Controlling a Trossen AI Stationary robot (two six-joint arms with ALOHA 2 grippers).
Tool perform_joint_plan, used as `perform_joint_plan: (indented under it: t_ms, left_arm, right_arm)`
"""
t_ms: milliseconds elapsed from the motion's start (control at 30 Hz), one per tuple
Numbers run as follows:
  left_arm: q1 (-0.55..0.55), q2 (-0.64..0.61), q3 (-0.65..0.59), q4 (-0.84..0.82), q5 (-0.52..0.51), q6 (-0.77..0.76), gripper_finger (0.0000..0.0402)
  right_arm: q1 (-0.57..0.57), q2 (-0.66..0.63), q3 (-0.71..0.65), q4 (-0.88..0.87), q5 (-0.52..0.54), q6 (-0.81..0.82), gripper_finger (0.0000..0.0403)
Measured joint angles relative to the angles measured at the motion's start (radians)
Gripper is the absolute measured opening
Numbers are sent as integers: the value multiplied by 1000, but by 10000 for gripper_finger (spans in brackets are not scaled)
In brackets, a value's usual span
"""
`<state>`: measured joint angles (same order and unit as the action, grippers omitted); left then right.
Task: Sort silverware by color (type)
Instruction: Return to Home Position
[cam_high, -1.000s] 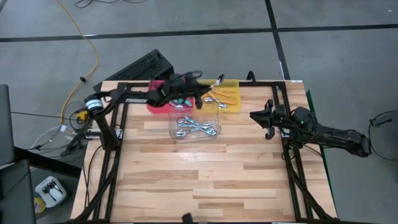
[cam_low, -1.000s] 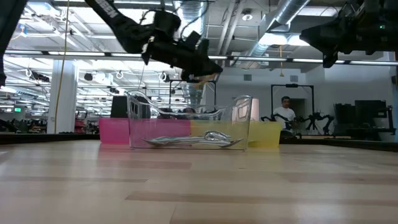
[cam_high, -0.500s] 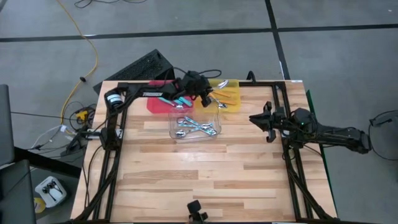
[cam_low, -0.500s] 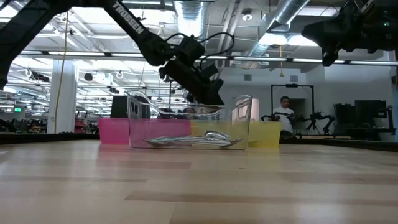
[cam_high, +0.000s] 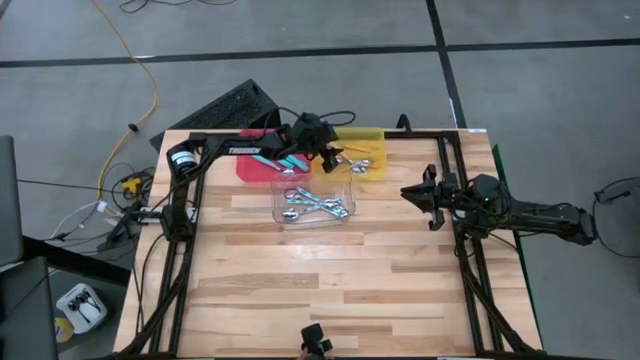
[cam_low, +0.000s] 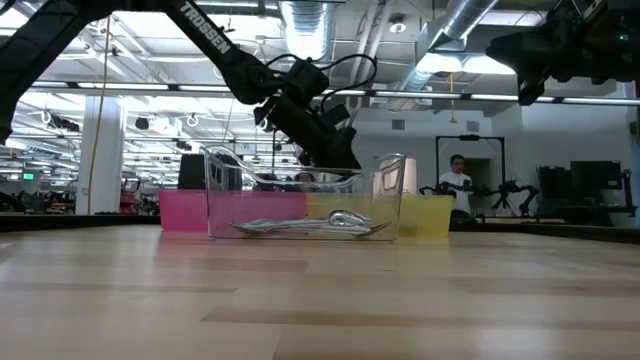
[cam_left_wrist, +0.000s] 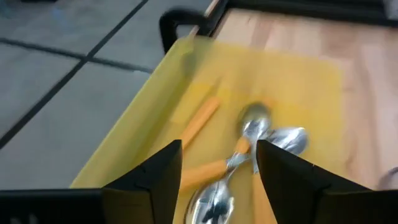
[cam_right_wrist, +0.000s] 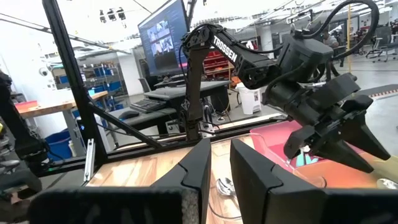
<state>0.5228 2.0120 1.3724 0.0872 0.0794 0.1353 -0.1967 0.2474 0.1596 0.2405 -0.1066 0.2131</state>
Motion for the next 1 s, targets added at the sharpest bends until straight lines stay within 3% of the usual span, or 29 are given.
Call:
perform_joint_plan:
  t_ms: [300, 567, 700, 1000]
  left_arm:
    - [-26, -171, 0, -76, 60, 31, 192]
    - [-73, -369, -69, -80, 208, 21, 192]
    - [-87, -513, -192, -20, 205, 7, 192]
    - [-135, -891, -634, 308, 113, -119, 192]
  right_arm:
    - [0, 0, 0, 0, 1, 0, 87]
    - [0, 0, 0, 0, 0, -2, 87]
    - [1, 0, 0, -1, 0, -3, 87]
    - [0, 0, 0, 0, 0, -28, 87]
